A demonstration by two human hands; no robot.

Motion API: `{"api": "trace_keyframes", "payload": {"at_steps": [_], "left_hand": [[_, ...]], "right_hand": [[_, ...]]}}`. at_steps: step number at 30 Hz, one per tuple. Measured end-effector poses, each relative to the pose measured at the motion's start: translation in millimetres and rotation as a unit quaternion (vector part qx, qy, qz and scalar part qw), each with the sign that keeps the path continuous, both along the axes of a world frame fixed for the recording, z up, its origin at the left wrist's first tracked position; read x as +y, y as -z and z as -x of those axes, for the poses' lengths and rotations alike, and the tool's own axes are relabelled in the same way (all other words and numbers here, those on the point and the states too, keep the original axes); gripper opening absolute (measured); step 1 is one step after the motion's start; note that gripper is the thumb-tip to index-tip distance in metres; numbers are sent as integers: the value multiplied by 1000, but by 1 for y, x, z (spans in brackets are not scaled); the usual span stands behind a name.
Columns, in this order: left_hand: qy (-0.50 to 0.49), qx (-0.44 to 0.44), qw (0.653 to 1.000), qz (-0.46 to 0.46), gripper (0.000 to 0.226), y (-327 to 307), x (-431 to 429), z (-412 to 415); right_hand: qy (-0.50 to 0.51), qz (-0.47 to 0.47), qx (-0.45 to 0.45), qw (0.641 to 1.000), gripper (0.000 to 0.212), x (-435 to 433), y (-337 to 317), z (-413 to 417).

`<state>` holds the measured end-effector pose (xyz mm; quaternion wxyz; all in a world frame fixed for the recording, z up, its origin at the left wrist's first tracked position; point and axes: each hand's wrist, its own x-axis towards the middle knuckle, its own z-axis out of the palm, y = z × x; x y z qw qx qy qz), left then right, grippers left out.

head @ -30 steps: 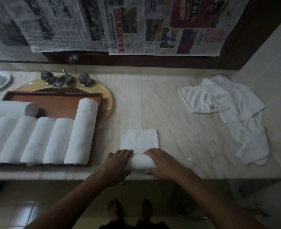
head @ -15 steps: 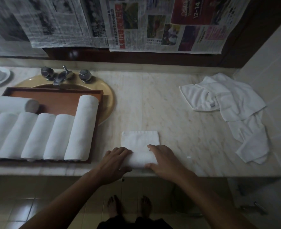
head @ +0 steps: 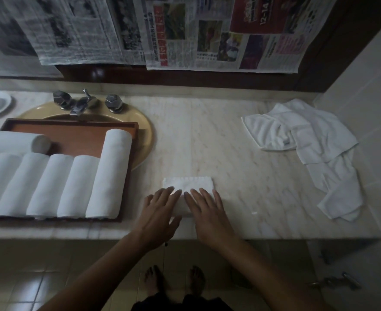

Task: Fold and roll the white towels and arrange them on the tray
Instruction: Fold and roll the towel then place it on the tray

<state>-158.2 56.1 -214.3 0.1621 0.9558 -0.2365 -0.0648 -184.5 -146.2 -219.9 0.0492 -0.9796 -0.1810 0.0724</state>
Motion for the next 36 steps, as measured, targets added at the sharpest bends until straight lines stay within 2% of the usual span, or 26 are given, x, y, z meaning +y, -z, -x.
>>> {"api": "trace_keyframes", "payload": {"at_steps": [3,5,9,12,14,17,19,22,25,29,32,36], "left_hand": [[7,-12,998,-54,85,4,-7,5],[6,-7,998,-60,87,6,-8,1],[32,34,998,-44,70,-1,-5,-5],[51,79,995,-25,66,-10,-3,0],[56,92,994,-31,65,-13,-3,1],[56,104,992,-52,63,-14,-3,-8],[50,126,990,-47,64,-13,-3,-15],[8,169,985,18,73,-7,-1,-19],[-93,186,971,118,81,-5,4,-13],[-266,223,920,182,69,-7,7,-5],[-304,309,879,200,65,-3,10,-2],[-367,402,747,382,57,-3,-5,-8]], "right_hand": [[-1,-4,8,1000,94,-1,-7,-22],[-16,-3,30,999,88,-3,-12,-33],[-31,13,122,992,83,-6,-21,-34],[-31,10,155,987,83,-11,-24,-25],[-14,-8,133,991,84,-10,-23,-16],[8,-38,42,998,87,-6,-13,8],[4,-25,10,1000,92,-3,-5,18],[-6,12,11,1000,108,-3,0,14],[-6,28,26,999,111,-4,-6,-5],[-20,65,65,996,115,-3,-15,-30],[-46,73,93,992,105,-3,-22,-50],[-64,79,144,984,85,-5,-28,-76]]}}
